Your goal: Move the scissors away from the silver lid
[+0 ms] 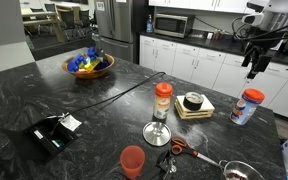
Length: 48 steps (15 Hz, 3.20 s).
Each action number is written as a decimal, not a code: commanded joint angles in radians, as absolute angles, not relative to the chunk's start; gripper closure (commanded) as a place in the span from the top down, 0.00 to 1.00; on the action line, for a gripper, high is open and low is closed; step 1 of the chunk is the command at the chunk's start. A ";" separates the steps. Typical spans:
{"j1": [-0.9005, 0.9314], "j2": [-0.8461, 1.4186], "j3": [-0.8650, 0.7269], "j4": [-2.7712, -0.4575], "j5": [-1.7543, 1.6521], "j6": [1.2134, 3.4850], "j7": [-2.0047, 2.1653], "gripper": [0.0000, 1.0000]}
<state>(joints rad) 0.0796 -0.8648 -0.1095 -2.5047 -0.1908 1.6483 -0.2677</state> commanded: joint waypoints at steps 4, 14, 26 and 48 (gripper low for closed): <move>0.165 -0.863 -0.028 -2.534 -0.137 1.666 -0.301 1.00; 0.289 -0.740 0.104 -2.570 0.022 1.827 -0.228 1.00; 0.312 -0.514 0.181 -2.637 0.178 2.207 -0.093 1.00; 0.209 -0.231 0.319 -2.583 -0.077 2.462 0.310 1.00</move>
<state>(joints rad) 0.2262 -0.2940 0.3100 -2.6220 -0.0526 2.4352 0.2794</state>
